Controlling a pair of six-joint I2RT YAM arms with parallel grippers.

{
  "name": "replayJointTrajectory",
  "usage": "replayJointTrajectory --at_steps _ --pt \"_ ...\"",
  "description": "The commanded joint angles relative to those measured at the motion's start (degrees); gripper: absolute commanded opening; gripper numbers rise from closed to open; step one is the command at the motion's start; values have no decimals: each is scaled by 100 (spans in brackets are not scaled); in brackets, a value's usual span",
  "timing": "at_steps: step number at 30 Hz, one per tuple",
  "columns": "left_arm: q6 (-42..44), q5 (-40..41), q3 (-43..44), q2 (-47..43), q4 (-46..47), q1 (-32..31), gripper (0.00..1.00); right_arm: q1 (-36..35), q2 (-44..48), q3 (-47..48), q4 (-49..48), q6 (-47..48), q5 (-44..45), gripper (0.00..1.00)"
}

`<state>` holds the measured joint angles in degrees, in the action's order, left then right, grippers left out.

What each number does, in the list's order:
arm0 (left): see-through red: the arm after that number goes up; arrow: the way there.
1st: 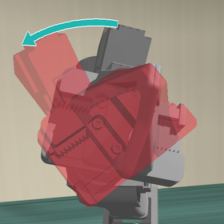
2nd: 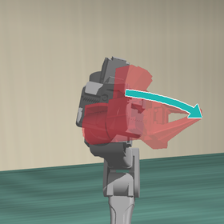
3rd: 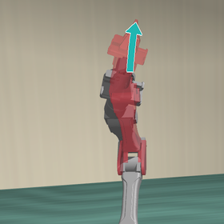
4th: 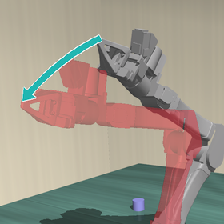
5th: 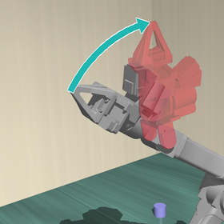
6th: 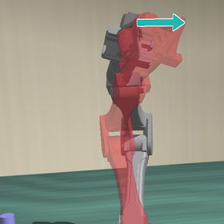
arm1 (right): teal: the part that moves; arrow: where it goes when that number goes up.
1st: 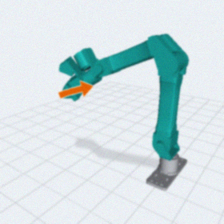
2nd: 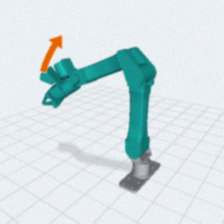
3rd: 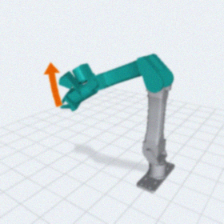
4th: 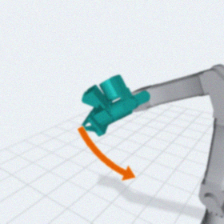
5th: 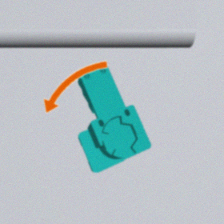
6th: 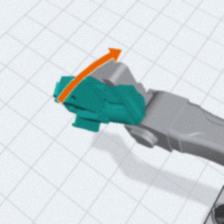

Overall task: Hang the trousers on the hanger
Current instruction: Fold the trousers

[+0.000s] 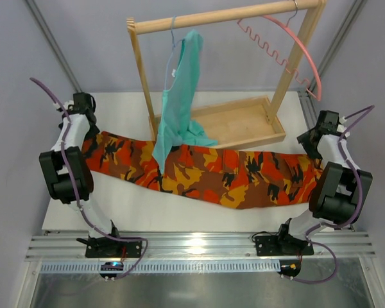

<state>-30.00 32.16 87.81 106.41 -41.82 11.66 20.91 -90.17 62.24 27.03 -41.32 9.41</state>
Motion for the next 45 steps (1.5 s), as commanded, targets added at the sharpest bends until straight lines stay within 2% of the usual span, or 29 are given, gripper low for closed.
replayJointTrajectory --at_steps 1,5,6,8,12,20,30,33,36,37,39,45 --pt "-313 -263 -535 -497 165 47 69 -218 377 105 101 150 -229 61" --pt "-559 -666 -1449 -674 919 327 75 -429 684 -115 -83 378 -378 73" --pt "-795 -1146 -1660 -648 1000 441 76 -456 711 -133 -92 414 -474 73" --pt "-998 -1466 -1706 -517 1045 653 76 -526 808 -159 -145 484 -528 75" --pt "-1052 -1450 -1881 -393 1351 653 77 -587 1018 -168 -207 598 -721 82" --pt "-1184 -1221 -1978 -112 1493 662 76 -614 1063 -168 -259 678 -827 83" --pt "-1324 -1169 -1829 406 1142 653 66 -614 1169 -212 -268 731 -792 83" --pt "-1359 -1037 -1776 547 975 618 51 -614 1098 -177 -215 757 -800 83" --pt "-1377 -818 -1671 626 738 618 23 -614 1089 -194 -259 766 -792 83" --pt "-1386 -739 -1584 635 659 618 10 -605 1072 -186 -251 766 -765 83" --pt "-1386 -703 -1495 635 553 618 1 -605 1037 -142 -198 748 -713 83" --pt "-1518 -141 -1495 355 -18 609 0 -597 633 112 311 353 -195 83"
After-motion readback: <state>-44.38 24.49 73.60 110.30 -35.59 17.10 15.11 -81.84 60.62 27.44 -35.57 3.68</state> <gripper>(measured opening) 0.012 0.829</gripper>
